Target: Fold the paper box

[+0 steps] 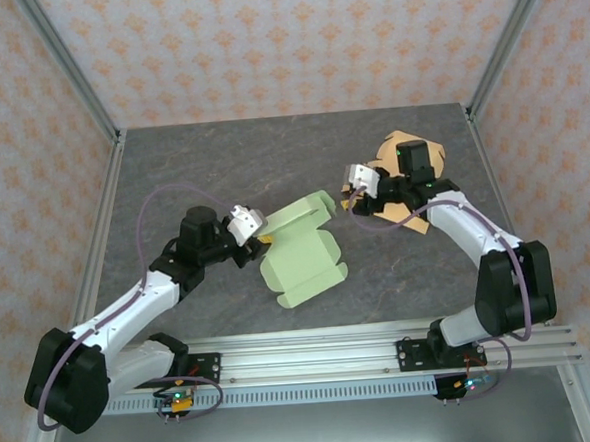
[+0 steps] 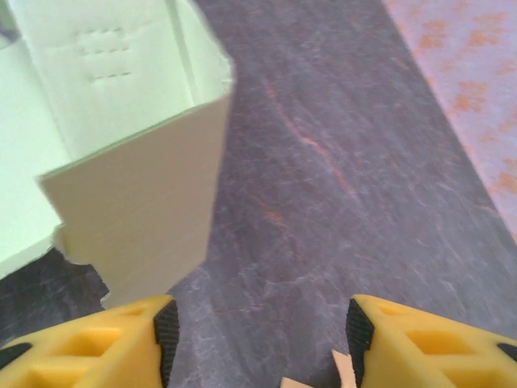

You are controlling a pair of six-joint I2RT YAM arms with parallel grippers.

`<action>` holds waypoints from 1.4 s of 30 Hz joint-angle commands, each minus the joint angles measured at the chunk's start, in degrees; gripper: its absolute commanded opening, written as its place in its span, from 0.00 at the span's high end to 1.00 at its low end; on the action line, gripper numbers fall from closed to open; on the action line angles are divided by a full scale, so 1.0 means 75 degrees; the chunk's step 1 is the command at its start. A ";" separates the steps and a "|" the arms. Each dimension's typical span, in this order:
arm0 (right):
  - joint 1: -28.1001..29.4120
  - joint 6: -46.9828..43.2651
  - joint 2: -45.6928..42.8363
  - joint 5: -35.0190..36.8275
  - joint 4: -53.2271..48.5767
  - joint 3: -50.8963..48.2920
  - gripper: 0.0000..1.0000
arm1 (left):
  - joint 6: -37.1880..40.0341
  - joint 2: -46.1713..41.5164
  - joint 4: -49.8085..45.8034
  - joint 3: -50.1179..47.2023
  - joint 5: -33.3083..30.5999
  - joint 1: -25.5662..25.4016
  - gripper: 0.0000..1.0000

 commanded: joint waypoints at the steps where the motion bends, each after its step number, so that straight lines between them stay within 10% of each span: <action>1: 0.0301 -0.1076 0.0362 -0.0217 -0.1053 0.0408 0.46 | 0.0247 -0.0004 -0.0307 0.0289 0.0403 -0.0081 0.59; 31: 0.0973 -0.0598 0.0395 -0.1145 -0.1245 0.0257 0.58 | -0.0666 0.0555 0.0253 0.0453 -0.0943 -0.0077 0.60; 42: 0.1221 0.1430 0.0607 -0.0524 0.1307 -0.0455 0.59 | -0.0722 0.0681 0.0489 0.0324 -0.0783 -0.0080 0.60</action>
